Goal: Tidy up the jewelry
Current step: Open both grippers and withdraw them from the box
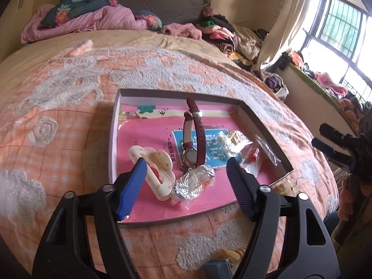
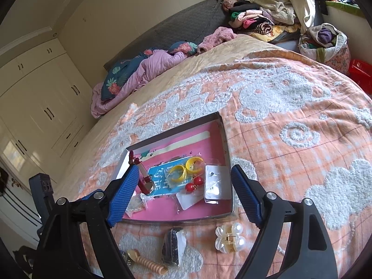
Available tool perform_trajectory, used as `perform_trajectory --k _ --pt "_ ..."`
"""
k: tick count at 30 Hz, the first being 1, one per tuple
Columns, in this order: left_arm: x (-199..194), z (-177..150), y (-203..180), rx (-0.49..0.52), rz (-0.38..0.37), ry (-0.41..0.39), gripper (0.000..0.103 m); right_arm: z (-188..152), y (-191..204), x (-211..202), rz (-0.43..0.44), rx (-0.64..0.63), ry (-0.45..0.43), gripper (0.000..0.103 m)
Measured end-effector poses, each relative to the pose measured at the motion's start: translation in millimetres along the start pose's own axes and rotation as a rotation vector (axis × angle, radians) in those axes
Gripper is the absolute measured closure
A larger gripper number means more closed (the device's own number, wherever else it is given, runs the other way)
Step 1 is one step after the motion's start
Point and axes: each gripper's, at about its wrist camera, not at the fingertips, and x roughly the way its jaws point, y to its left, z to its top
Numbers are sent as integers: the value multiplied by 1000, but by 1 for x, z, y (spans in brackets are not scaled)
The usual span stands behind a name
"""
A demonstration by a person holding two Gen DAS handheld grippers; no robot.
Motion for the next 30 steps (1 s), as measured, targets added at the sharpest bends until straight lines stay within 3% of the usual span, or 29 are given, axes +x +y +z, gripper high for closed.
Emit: perform_trajectory --k 2,6,8,30 --pt "-6 2 1 -7 7 -13 28 0 1 -4 -1 -3 -7 21" --pt "-20 4 3 -19 18 -42 20 -2 2 -13 -3 -5 -21 19" --pt "-28 5 3 -28 17 -54 12 -2 2 -17 0 -4 -24 19" --pt "-79 -4 -14 -22 43 -111 10 -16 26 -59 39 -69 -45 15"
